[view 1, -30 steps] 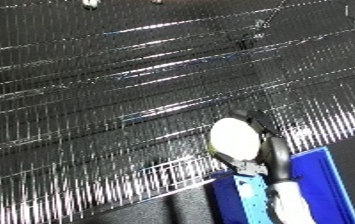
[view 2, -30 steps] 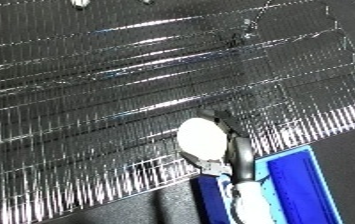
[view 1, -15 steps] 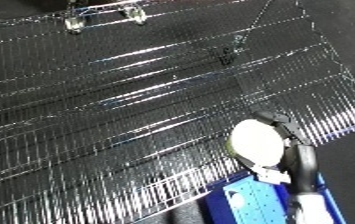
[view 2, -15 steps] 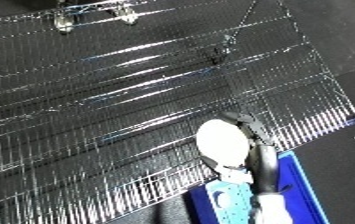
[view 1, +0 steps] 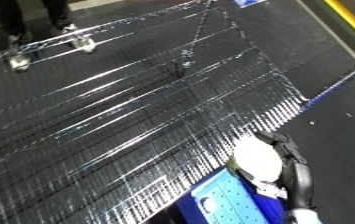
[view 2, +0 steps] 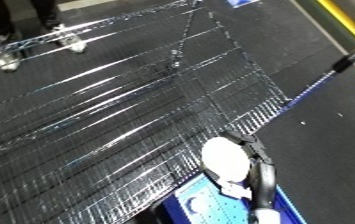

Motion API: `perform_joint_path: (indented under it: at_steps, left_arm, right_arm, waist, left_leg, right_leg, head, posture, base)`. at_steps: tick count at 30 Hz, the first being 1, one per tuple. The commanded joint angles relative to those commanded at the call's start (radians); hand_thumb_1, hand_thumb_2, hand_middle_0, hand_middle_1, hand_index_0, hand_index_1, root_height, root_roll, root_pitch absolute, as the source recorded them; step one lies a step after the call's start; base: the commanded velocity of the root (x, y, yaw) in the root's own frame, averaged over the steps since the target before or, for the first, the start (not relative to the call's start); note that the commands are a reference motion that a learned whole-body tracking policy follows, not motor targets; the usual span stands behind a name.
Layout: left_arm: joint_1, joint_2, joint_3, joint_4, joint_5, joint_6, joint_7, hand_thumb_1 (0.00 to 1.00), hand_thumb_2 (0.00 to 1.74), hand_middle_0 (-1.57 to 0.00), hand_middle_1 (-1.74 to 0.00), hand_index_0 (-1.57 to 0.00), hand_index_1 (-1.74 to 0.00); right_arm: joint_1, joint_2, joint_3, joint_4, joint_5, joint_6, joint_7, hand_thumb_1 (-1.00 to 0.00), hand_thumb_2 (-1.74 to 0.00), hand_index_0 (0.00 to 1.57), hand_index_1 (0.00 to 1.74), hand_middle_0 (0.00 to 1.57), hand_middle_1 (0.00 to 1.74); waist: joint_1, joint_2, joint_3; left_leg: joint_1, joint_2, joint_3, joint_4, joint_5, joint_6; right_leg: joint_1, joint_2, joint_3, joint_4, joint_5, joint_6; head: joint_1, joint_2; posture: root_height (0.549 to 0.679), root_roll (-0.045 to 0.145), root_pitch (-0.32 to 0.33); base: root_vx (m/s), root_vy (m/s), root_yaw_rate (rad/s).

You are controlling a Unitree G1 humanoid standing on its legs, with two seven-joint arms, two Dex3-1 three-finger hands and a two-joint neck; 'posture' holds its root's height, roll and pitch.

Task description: Pick up the object and place it into the box

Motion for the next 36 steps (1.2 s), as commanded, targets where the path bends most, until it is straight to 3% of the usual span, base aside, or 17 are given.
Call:
perform_joint_path:
  at_steps: [8, 15, 22, 32, 36]
  left_arm:
    - [-0.002, -0.047, -0.029, 0.051, -0.031, -0.050, -0.008, 1.00, 1.74, -1.57, -1.74, -1.57, -1.74]
    - [-0.020, -0.074, -0.054, 0.077, -0.036, -0.068, -0.009, 1.00, 1.74, -1.57, -1.74, -1.57, -1.74]
    - [-0.031, -0.089, -0.070, 0.095, -0.035, -0.074, -0.001, 1.00, 1.74, -1.57, -1.74, -1.57, -1.74]
    - [-0.033, -0.099, -0.076, 0.104, -0.049, -0.076, 0.003, 1.00, 1.74, -1.57, -1.74, -1.57, -1.74]
    - [-0.029, -0.099, -0.077, 0.104, -0.053, -0.076, 0.006, 1.00, 1.74, -1.57, -1.74, -1.57, -1.74]
  right_arm:
    - [0.067, -0.030, -0.091, 0.044, 0.082, -0.041, 0.056, -0.70, -1.22, 1.10, 1.22, 1.10, 1.22]
    - [0.093, -0.038, -0.110, 0.086, 0.130, -0.067, 0.103, -0.35, -0.61, 0.55, 0.61, 0.55, 0.61]
    - [0.101, -0.039, -0.109, 0.122, 0.157, -0.076, 0.141, 0.00, 0.00, 0.00, 0.00, 0.00, 0.00]
    - [0.104, -0.035, -0.100, 0.123, 0.165, -0.065, 0.181, 0.00, 0.00, 0.00, 0.00, 0.00, 0.00]
    - [0.107, -0.032, -0.089, 0.106, 0.128, -0.057, 0.198, 0.00, 0.00, 0.00, 0.00, 0.00, 0.00]
  waist:
    - [-0.078, 0.058, -0.018]
    - [-0.113, 0.081, -0.025]
    - [-0.128, 0.092, -0.026]
    - [-0.126, 0.099, -0.029]
    - [-0.118, 0.092, -0.031]
  left_leg:
    - [0.051, -0.007, 0.044, -0.046, 0.012, -0.0142]
    - [0.068, -0.010, 0.067, -0.060, 0.012, -0.0192]
    - [0.079, -0.010, 0.073, -0.070, 0.012, -0.0222]
    - [0.086, -0.010, 0.067, -0.087, 0.023, -0.0261]
    - [0.086, -0.010, 0.061, -0.093, 0.029, -0.0269]
  right_leg:
    - [0.007, -0.0068, 0.032, -0.027, 0.000, 0.0039]
    - [0.007, -0.0061, 0.046, -0.050, 0.008, 0.0069]
    - [0.010, -0.0063, 0.052, -0.063, 0.013, 0.0086]
    - [0.014, -0.0055, 0.050, -0.073, 0.016, 0.0075]
    - [0.019, -0.0044, 0.046, -0.076, 0.017, 0.0062]
  head:
    - [0.069, -0.013]
    - [0.102, -0.035]
    - [0.110, -0.046]
    - [0.075, -0.075]
    - [0.033, -0.097]
  posture:
    - [0.670, 0.076, -0.003]
    - [0.672, 0.083, 0.003]
    - [0.673, 0.086, 0.005]
    - [0.673, 0.087, 0.006]
    - [0.673, 0.085, 0.005]
  base:
    - [0.000, 0.138, -0.178]
    - [-0.023, 0.051, -0.079]
    - [-0.018, 0.013, -0.019]
    - [-0.002, 0.013, 0.020]
    - [0.012, 0.004, 0.057]
